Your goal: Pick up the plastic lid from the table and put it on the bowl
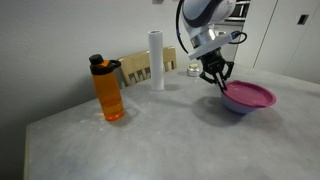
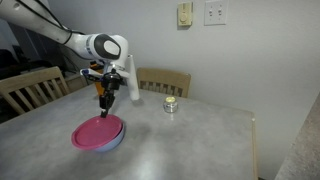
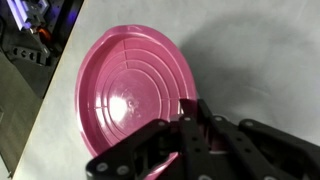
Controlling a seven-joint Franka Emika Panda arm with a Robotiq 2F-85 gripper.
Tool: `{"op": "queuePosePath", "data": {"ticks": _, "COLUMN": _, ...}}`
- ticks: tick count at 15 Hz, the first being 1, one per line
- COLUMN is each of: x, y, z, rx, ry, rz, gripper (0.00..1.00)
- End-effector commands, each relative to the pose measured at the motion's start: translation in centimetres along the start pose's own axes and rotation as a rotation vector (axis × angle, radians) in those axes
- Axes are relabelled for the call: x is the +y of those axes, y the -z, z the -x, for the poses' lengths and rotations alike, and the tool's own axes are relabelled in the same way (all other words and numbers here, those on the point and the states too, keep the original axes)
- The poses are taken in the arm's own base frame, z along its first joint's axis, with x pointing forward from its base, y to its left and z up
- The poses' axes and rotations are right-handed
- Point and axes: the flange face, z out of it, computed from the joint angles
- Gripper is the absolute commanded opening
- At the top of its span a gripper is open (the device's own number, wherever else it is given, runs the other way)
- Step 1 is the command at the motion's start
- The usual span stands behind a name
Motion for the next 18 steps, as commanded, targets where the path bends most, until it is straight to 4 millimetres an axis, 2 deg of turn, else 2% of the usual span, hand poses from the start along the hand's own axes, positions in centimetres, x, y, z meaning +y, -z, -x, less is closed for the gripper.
{"op": "queuePosePath", "data": {"ticks": 1, "x": 2.0, "y": 0.9, "z": 0.9, "rx": 0.051, "ry": -0.023, "rz": -0.023, "gripper": 0.03}}
{"op": "queuePosePath", "data": {"ticks": 5, "x": 3.0, "y": 1.9, "z": 1.1, "rx": 0.077, "ry": -0.037, "rz": -0.024, "gripper": 0.03}}
{"op": "queuePosePath", "data": {"ticks": 7, "x": 2.9, "y": 2.0, "z": 1.2, "rx": 0.075, "ry": -0.023, "rz": -0.032, "gripper": 0.03}}
{"op": "queuePosePath", "data": {"ticks": 12, "x": 1.6, "y": 1.4, "z": 1.7, "rx": 0.057, "ry": 0.011, "rz": -0.022, "gripper": 0.03}}
{"op": "queuePosePath", "data": {"ticks": 18, "x": 2.4, "y": 0.4, "z": 1.6, "rx": 0.044, "ry": -0.020, "rz": 0.016, "gripper": 0.03}}
